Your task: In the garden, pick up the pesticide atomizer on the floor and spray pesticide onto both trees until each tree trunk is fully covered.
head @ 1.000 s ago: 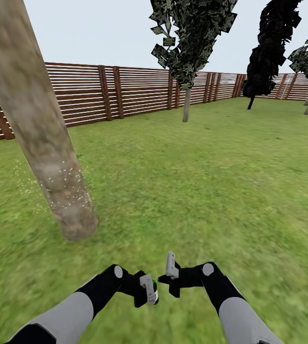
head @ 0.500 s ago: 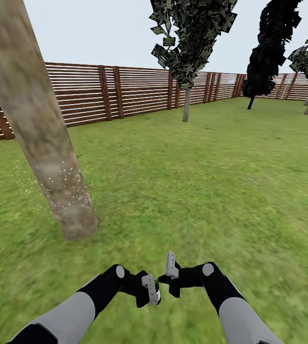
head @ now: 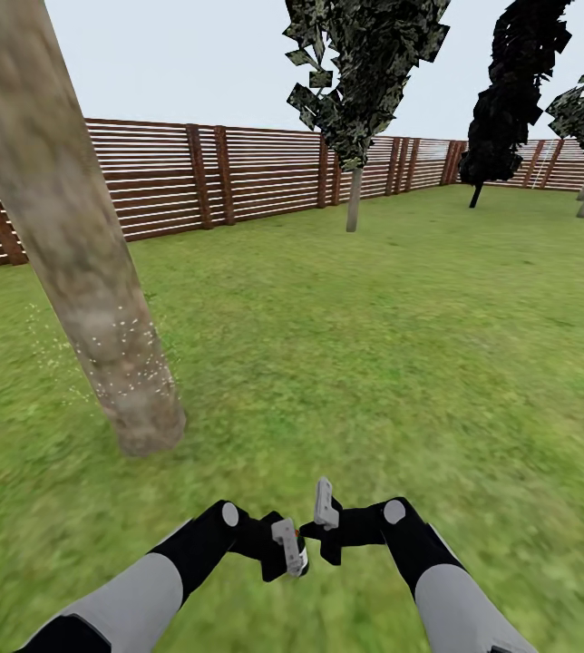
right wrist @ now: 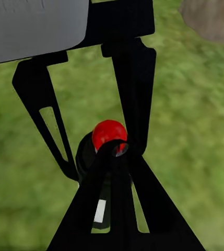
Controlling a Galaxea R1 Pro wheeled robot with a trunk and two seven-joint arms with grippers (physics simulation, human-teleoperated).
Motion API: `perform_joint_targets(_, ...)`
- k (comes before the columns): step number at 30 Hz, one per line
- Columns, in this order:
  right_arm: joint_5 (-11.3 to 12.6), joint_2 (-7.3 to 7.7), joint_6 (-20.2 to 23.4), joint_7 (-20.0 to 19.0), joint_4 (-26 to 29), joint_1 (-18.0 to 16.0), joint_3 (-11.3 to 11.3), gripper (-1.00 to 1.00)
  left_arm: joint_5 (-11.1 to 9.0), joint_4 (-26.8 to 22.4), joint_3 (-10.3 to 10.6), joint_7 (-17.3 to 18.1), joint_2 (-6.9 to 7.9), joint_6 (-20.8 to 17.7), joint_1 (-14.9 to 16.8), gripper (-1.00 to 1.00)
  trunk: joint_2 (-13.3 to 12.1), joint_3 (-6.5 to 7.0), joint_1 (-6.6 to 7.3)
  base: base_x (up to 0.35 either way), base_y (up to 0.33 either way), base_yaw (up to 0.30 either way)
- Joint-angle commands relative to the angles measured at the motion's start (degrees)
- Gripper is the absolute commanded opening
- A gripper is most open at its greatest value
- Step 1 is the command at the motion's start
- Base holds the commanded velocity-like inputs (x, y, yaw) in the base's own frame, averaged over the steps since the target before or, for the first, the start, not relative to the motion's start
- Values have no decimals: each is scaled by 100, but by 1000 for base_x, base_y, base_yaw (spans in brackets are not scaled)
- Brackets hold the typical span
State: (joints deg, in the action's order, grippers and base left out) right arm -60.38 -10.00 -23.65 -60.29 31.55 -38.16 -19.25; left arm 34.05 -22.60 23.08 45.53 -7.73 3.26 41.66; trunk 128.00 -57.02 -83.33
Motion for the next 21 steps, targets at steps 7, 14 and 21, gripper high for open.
perform_joint_targets(7,2,0,0,0,0,-3,0,-100,11,93,-14,0,156,15,-6,-100,0,0,0,0,0,0)
perform_joint_targets(14,0,0,-16,-9,-51,-1,7,100,33,153,-12,4,1750,17,-480,-100,0,0,0,0,0,0)
perform_joint_targets(21,-17,654,-34,1476,-533,99,-393,100,-1151,787,-1094,-1794,2207,14,-775,-100,0,0,0,0,0,0)
